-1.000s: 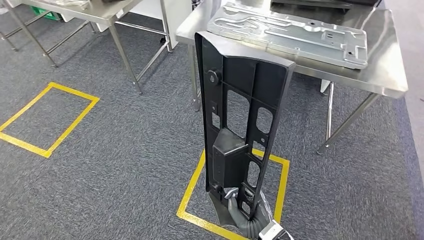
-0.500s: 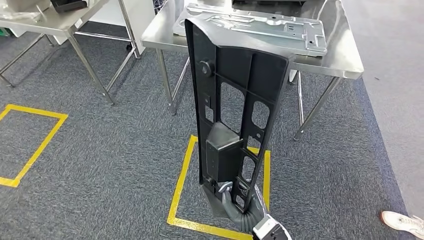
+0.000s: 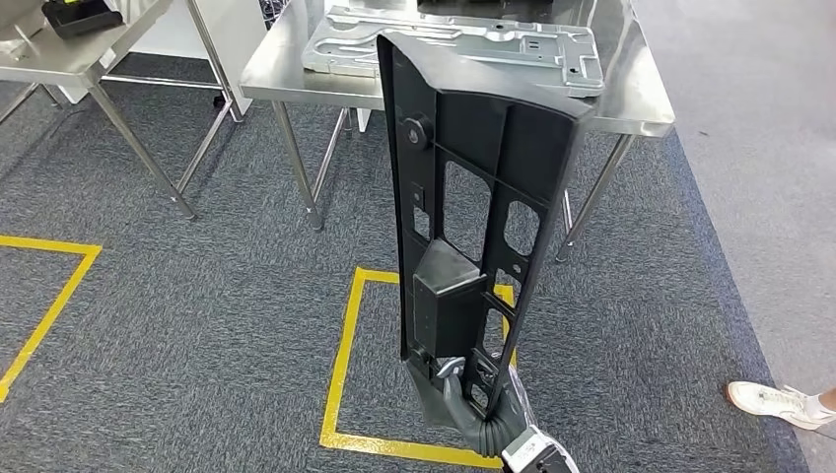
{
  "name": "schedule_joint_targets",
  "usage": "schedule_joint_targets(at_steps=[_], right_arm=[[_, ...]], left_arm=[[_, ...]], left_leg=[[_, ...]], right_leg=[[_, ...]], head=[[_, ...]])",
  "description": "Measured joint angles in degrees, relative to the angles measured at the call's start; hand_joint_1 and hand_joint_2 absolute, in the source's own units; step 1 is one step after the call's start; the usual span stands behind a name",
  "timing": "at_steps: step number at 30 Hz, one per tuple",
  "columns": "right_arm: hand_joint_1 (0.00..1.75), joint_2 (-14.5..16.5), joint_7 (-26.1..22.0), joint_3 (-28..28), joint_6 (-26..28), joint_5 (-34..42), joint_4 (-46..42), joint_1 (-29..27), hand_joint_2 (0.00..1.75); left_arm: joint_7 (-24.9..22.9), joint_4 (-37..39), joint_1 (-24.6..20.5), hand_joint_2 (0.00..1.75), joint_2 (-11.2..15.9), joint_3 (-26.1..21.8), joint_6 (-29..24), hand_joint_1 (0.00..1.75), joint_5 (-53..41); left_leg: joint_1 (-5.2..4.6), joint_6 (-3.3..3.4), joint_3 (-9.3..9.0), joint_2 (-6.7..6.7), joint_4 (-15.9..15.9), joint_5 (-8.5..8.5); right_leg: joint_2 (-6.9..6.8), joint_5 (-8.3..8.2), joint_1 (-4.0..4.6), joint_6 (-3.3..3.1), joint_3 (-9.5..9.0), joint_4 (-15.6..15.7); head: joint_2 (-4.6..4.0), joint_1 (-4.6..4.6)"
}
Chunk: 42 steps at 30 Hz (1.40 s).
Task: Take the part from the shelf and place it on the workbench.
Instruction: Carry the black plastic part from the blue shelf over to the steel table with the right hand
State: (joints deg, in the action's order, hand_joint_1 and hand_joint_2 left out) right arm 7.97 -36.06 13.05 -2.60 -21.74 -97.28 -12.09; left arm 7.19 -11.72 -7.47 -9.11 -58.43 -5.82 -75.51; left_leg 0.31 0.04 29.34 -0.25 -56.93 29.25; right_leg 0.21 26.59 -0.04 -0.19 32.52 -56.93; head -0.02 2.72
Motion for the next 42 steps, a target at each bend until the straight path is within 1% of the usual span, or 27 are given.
schedule_joint_targets(at_steps=[2,5,6,7,9,10,11,12,15,17,20,21,22,23,25,27,28,30,31,33,35,36,37,38,39,41,42], right_arm=[[1.75,0.07,0.14,-0.01,0.16,-0.19,-0.13,0.07,1.75],[1.75,0.13,0.99,-0.01,-0.08,-0.65,-0.24,0.12,1.75],[1.75,0.12,1.47,-0.01,-0.33,-0.92,-0.28,0.12,1.75],[1.75,0.12,1.94,-0.01,-0.63,-1.18,-0.38,0.14,1.75],[1.75,0.12,2.73,-0.01,-1.48,-1.46,-0.79,0.21,1.75],[1.75,0.11,2.99,-0.01,-2.08,-1.46,-1.05,0.28,1.75],[1.75,0.09,3.19,-0.01,-2.70,-1.45,-1.30,0.40,1.75],[1.75,0.07,3.34,0.01,-3.32,-1.44,-1.49,0.56,1.75],[1.75,-0.05,3.70,0.16,-4.30,-1.43,-1.67,0.91,1.75],[1.75,-0.12,3.69,0.27,-4.45,-1.33,-1.69,1.04,1.75],[1.75,-0.43,3.59,0.37,-4.50,-0.99,-1.71,0.84,1.75],[1.75,-0.58,3.61,0.39,-4.48,-0.94,-1.69,0.63,1.75],[1.75,-0.72,3.63,0.40,-4.45,-0.91,-1.68,0.43,1.75],[1.75,-0.84,3.65,0.40,-4.39,-0.88,-1.67,0.28,1.75],[1.75,-1.02,3.63,0.40,-4.21,-0.83,-1.65,0.13,1.75],[1.75,-1.16,3.57,0.39,-4.07,-0.80,-1.57,0.09,1.75],[1.75,-1.23,3.55,0.39,-4.03,-0.81,-1.56,0.08,1.75],[1.75,-1.31,3.54,0.39,-4.00,-0.87,-1.64,0.14,1.75],[1.75,-1.33,3.54,0.39,-3.99,-0.92,-1.74,0.18,1.75],[1.75,-1.32,3.57,0.41,-4.00,-1.01,-1.89,0.32,1.75],[1.75,-1.33,3.71,0.43,-4.03,-1.19,-1.93,0.42,1.75],[1.75,-1.33,3.84,0.43,-4.06,-1.34,-1.93,0.42,1.75],[1.75,-1.34,4.00,0.43,-4.12,-1.53,-1.98,0.36,1.75],[1.75,-1.34,4.14,0.43,-4.19,-1.70,-2.08,0.30,1.75],[1.75,-1.33,4.24,0.43,-4.29,-1.82,-2.21,0.24,1.75],[1.75,-1.34,4.39,0.43,-4.47,-1.93,-2.47,0.13,1.75],[1.75,-1.34,4.47,0.45,-4.57,-1.96,-2.53,0.11,1.75]], left_arm=[[-0.41,0.00,-0.13,1.75,-0.06,-0.02,-0.06,0.00,0.15],[-0.90,0.00,-0.46,1.75,-0.22,-0.11,-0.19,0.00,0.79],[-0.99,0.00,-0.64,1.75,-0.27,-0.14,-0.20,0.00,0.99],[-1.03,0.00,-0.81,1.75,-0.30,-0.16,-0.20,0.00,1.15],[-1.12,0.00,-0.78,1.75,-0.31,-0.18,-0.22,0.00,1.33],[-1.15,0.01,-0.67,1.75,-0.33,-0.23,-0.26,0.00,1.50],[-1.22,0.01,-0.56,1.75,-0.37,-0.32,-0.32,0.00,1.67],[-1.33,0.02,-0.44,1.75,-0.43,-0.41,-0.39,0.00,1.86],[-1.55,0.02,0.08,1.75,-0.63,-0.76,-0.63,0.00,2.32],[-1.63,0.02,0.43,1.75,-0.74,-1.05,-0.89,0.00,2.39],[-2.15,0.02,0.95,1.75,-0.98,-1.48,-1.52,0.00,2.55],[-2.36,0.02,1.18,1.75,-1.04,-1.60,-1.73,0.00,2.72],[-2.52,0.02,1.38,1.75,-1.08,-1.73,-1.85,0.00,2.91],[-2.63,0.02,1.53,1.75,-1.10,-1.85,-1.94,0.00,3.08],[-2.98,0.03,1.77,1.75,-1.17,-2.05,-1.96,0.00,3.16],[-3.51,0.04,1.95,1.75,-1.23,-2.26,-1.99,0.00,3.24],[-3.78,0.04,2.00,1.75,-1.25,-2.42,-2.03,0.00,3.32],[-4.14,0.03,1.87,1.75,-1.25,-2.76,-2.10,0.00,3.50],[-4.30,0.02,1.79,1.75,-1.25,-2.88,-2.13,0.00,3.52],[-4.43,0.02,1.62,1.75,-1.26,-3.00,-2.16,0.00,3.57],[-4.42,0.02,1.28,1.75,-1.25,-3.05,-2.14,0.00,3.64],[-4.40,0.02,1.06,1.75,-1.25,-3.07,-2.11,0.00,3.68],[-4.41,0.02,0.87,1.75,-1.27,-3.08,-2.10,0.00,3.69],[-4.42,0.02,0.79,1.75,-1.32,-3.08,-2.09,0.00,3.69],[-4.43,0.02,0.80,1.75,-1.37,-3.08,-2.09,0.00,3.70],[-4.38,0.02,1.00,1.75,-1.45,-3.11,-2.14,0.00,3.73],[-4.32,0.02,1.08,1.75,-1.49,-3.15,-2.18,0.00,3.76]], left_leg=[[-0.01,-0.55,0.98,0.04,-2.93,1.55],[0.32,-1.19,7.07,0.05,-14.02,5.66],[0.37,-1.35,8.60,0.06,-16.26,5.76],[0.41,-1.45,9.06,0.07,-16.32,4.64],[0.50,-1.38,6.92,0.08,-10.06,-0.36],[0.41,-1.20,5.42,0.08,-6.47,-2.21],[0.31,-0.84,4.10,0.07,-3.38,-3.11],[0.19,-0.40,3.39,0.06,-1.77,-3.07],[0.14,0.96,2.58,-0.12,-0.66,-2.08],[0.33,1.64,1.58,-0.19,-0.14,-1.77],[0.37,2.04,0.37,-0.17,0.12,-0.79],[0.36,2.02,-0.12,-0.19,0.12,-0.32],[0.36,1.97,-0.80,-0.25,0.12,0.23],[0.36,1.89,-1.61,-0.31,0.12,0.82],[0.35,1.62,-3.27,-0.34,0.17,2.13],[0.29,1.04,-4.12,-0.32,0.40,3.25],[0.26,0.66,-4.45,-0.27,0.48,3.53],[0.25,-0.03,-5.00,-0.16,0.28,3.56],[0.26,-0.23,-4.82,-0.11,-0.96,3.35],[0.33,-0.55,-1.84,-0.08,-6.60,3.86],[0.33,-0.90,3.07,-0.06,-14.04,6.64],[0.32,-1.02,5.08,-0.05,-16.34,8.23],[0.31,-1.00,6.25,-0.05,-16.88,9.01],[0.28,-0.82,6.57,-0.05,-15.60,8.43],[0.17,-0.49,6.21,-0.05,-12.73,6.33],[-0.31,0.50,5.11,-0.03,-5.90,0.48],[-0.60,0.90,4.79,-0.06,-3.75,-1.26]], right_leg=[[-0.09,0.05,-0.41,-0.57,-1.04,0.85],[-0.26,0.66,-0.42,-1.01,-2.05,1.05],[-0.27,1.01,-0.38,-1.03,-2.43,1.03],[-0.23,1.40,-0.37,-0.98,-2.92,1.01],[-0.04,2.39,-0.40,-0.73,-4.28,0.94],[0.06,2.91,-0.33,-0.48,-4.85,0.89],[0.15,3.37,-0.26,-0.16,-5.18,0.78],[0.18,3.68,-0.20,0.17,-5.30,0.77],[0.16,3.85,-0.17,1.12,-5.35,0.34],[0.10,4.52,-0.27,1.60,-3.87,-2.88],[0.06,7.91,-0.43,2.08,3.53,-13.75],[0.06,8.59,-0.47,2.16,5.84,-16.22],[0.06,8.26,-0.51,2.18,7.27,-16.76],[0.05,6.72,-0.54,2.13,7.61,-15.19],[-0.01,0.93,-0.51,1.78,6.38,-8.15],[-0.23,-2.55,-0.09,1.14,5.37,-3.15],[-0.26,-2.96,0.10,0.76,5.24,-2.28],[-0.11,-2.40,0.13,-0.06,4.57,-1.94],[-0.05,-2.16,0.02,-0.44,3.94,-1.60],[-0.08,-1.47,-0.14,-1.07,2.50,-1.16],[-0.19,-0.45,-0.02,-1.41,1.26,-1.06],[-0.20,0.12,0.06,-1.49,0.59,-1.06],[-0.15,0.70,0.15,-1.55,-0.18,-1.06],[-0.07,1.29,0.26,-1.60,-1.04,-1.06],[0.01,1.89,0.39,-1.62,-1.94,-1.06],[0.18,3.01,0.60,-1.46,-3.36,-1.05],[0.27,3.46,0.64,-1.20,-3.71,-1.06]], head=[[0.00,0.02],[0.00,0.02],[0.00,0.02],[0.00,0.02],[0.00,0.02],[0.00,0.01],[0.00,0.01],[0.00,0.01],[0.00,0.01],[0.00,0.01],[0.00,0.00],[0.00,0.00],[0.00,0.00],[0.00,0.00],[0.00,0.00],[0.00,0.00],[0.00,0.01],[0.00,0.01],[0.00,0.00],[0.00,0.01],[0.00,0.02],[0.00,0.02],[0.00,0.01],[0.00,0.02],[0.00,0.02],[0.00,0.01],[0.00,0.02]])
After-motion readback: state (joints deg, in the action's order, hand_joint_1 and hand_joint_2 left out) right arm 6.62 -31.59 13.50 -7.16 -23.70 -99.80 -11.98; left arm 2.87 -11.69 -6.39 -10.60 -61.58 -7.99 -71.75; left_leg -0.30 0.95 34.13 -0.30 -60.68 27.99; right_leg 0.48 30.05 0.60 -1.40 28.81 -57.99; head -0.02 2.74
